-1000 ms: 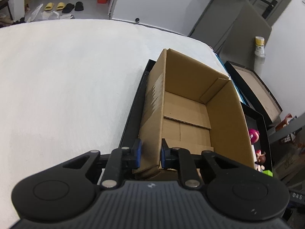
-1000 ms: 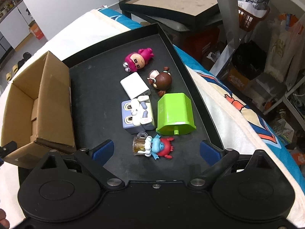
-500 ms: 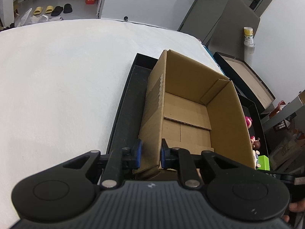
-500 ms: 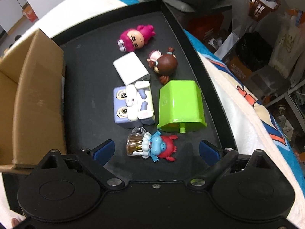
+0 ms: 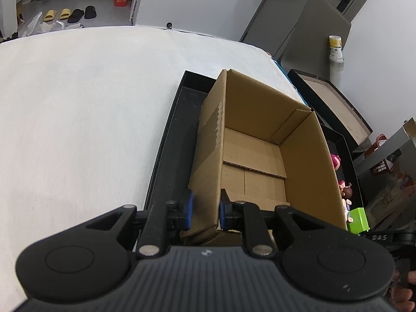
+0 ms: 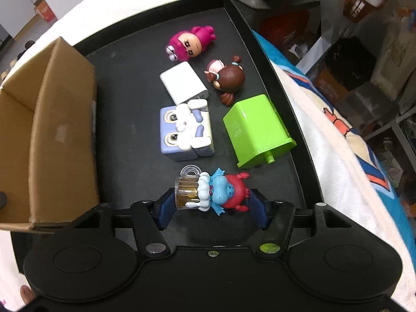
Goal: Organize rigid objects
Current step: 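Grasp the blue-and-red figure with glass mug using the right gripper, then carry the figure into the cardboard box and open the right gripper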
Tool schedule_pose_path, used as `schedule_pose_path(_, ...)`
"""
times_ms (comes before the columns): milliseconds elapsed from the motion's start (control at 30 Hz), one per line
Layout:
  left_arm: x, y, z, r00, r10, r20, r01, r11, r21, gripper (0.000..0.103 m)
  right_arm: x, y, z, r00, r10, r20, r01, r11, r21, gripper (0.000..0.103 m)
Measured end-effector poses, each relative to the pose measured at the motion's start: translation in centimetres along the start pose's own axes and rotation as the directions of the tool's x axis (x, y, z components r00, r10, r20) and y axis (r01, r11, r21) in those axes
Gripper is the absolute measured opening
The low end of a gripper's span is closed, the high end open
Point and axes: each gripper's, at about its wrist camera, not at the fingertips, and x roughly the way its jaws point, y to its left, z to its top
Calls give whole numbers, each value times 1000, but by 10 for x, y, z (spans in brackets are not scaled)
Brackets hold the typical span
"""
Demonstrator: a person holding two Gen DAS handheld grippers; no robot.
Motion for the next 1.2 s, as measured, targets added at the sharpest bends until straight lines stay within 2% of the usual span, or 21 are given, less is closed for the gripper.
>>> schedule_pose_path(400, 1, -2, 2, 1000, 1, -11, -1, 1000, 8, 18, -63, 25, 9, 994, 10, 112, -1, 997, -79, 58)
schedule_pose_path(700, 1, 0, -1, 1000, -9, -17, 8, 1000, -28, 18, -97, 40, 18, 984, 17, 179, 7, 991, -130, 58)
schedule_pose_path(1200, -3, 3, -2, 1000, -8, -15, 7, 999, -46, 18, -123, 73, 20, 970, 22, 244, 31, 976, -213, 58)
